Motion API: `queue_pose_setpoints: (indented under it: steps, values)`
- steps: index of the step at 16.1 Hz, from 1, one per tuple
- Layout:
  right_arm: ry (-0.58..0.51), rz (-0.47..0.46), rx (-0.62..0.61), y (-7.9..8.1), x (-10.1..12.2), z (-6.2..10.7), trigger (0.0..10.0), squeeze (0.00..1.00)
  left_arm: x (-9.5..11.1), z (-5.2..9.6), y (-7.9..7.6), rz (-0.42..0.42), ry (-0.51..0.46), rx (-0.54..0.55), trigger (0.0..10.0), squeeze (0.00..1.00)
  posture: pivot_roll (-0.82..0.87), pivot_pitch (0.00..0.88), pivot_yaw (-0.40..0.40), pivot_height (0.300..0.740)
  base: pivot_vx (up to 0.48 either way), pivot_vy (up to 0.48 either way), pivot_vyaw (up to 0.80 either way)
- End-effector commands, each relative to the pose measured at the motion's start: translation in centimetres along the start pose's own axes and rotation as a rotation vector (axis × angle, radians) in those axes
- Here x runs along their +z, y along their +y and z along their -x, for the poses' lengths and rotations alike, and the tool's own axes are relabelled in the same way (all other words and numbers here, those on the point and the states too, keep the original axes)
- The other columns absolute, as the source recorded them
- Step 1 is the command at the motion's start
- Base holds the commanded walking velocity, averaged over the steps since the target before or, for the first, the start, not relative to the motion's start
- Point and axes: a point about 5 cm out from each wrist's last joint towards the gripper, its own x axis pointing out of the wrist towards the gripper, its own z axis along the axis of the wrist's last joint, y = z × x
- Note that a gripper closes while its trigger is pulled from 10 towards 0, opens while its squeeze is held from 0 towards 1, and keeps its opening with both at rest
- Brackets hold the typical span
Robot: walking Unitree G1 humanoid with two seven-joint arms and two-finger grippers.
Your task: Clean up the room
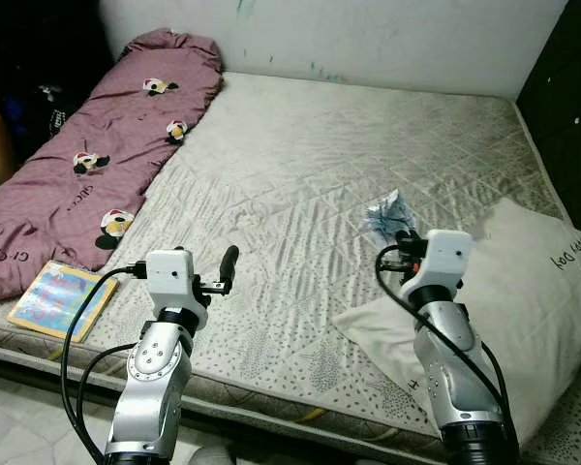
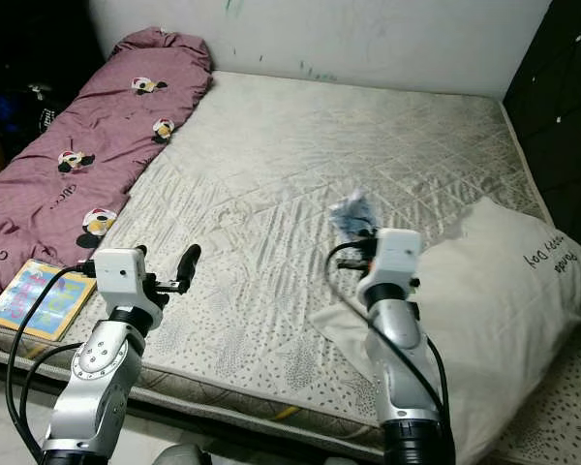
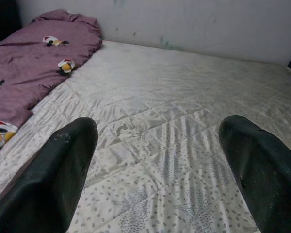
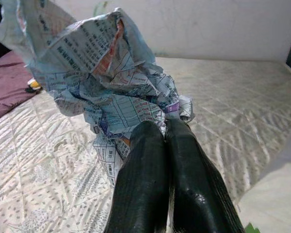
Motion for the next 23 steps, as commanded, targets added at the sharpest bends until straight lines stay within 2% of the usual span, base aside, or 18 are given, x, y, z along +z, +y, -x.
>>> queue_pose_setpoints:
  steps: [1, 5, 6, 8, 10, 13, 17, 23]
  values:
    - [0.008, 0.002, 0.018, 0.6, 0.1, -0.2, 10.0, 0.0, 0.0, 0.2, 0.1, 0.005, 0.009, 0.003, 10.0, 0.0, 0.0, 0.013, 0.009, 0.74, 0.0, 0.0, 0.0]
    - [0.054, 0.0, 0.007, 0.6, -0.4, 0.0, 10.0, 0.0, 0.4, 0.1, -0.3, 0.015, -0.01, -0.024, 10.0, 0.0, 0.0, 0.016, 0.005, 0.74, 0.0, 0.0, 0.0]
    - [0.042, 0.026, 0.005, 0.6, -0.3, 0.1, 10.0, 0.0, 0.4, 0.0, -0.3, 0.016, -0.007, -0.022, 10.0, 0.0, 0.0, 0.017, 0.005, 0.74, 0.0, 0.0, 0.0]
    - [0.017, -0.015, 0.011, 0.6, -0.1, 0.3, 10.0, 0.0, 0.3, 0.0, -0.2, 0.009, 0.0, -0.02, 10.0, 0.0, 0.0, 0.017, 0.004, 0.74, 0.0, 0.0, 0.0]
    - [0.042, -0.052, 0.001, 0.6, -0.3, 0.2, 10.0, 0.0, 0.2, 0.0, -0.4, 0.014, 0.004, -0.028, 10.0, 0.0, 0.0, 0.015, 0.003, 0.74, 0.0, 0.358, -0.51]
    - [0.027, -0.053, 0.02, 0.8, 0.0, 0.1, 10.0, 0.0, 0.2, 0.0, -0.7, 0.019, 0.003, -0.038, 10.0, 0.0, 0.01, 0.015, 0.001, 0.74, 0.0, 0.389, 0.0]
    - [0.033, -0.057, 0.029, 1.0, -0.2, 0.2, 10.0, 0.0, 0.4, -0.2, -0.6, 0.019, 0.004, -0.039, 10.0, 0.0, 0.01, 0.019, 0.004, 0.74, 0.0, 0.451, -0.71]
    - [0.02, -0.032, 0.05, 1.2, 0.2, 0.0, 10.0, 0.0, 1.2, -0.3, 0.7, -0.022, -0.014, 0.021, 10.0, 0.0, 0.03, 0.041, -0.006, 0.74, 0.0, 0.48, 0.0]
